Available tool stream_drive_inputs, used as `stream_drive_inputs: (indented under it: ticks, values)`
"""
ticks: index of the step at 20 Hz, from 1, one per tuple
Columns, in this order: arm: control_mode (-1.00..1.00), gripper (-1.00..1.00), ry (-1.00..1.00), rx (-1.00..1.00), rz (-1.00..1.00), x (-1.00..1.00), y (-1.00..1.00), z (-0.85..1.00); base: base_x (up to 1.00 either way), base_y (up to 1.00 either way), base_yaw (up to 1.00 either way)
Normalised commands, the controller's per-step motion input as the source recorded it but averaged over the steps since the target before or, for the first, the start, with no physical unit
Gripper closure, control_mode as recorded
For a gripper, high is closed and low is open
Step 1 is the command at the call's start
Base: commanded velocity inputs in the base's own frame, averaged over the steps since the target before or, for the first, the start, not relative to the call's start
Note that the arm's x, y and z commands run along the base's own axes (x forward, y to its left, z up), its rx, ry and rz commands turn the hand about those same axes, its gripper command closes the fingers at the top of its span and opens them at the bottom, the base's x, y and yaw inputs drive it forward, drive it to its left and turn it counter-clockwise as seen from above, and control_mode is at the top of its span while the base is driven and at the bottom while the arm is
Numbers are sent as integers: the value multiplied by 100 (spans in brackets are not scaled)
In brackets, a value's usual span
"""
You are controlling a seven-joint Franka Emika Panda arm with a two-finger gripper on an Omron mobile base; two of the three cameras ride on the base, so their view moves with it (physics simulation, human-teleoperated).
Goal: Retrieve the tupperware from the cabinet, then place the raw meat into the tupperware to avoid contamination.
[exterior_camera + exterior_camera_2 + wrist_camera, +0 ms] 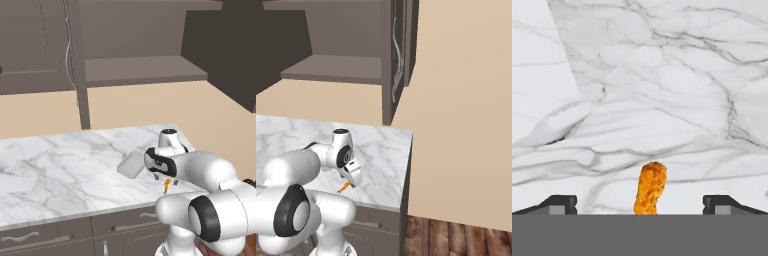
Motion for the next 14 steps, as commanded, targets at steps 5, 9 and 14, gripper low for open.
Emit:
stream_drive_inputs:
  ticks: [5,9,14]
  values:
    - [-100,-100,2,0,0,0,0,-34,0,0,0]
    - [-100,-100,3,0,0,0,0,-31,0,0,0]
    - [-100,-100,1,0,0,0,0,-25,0,0,0]
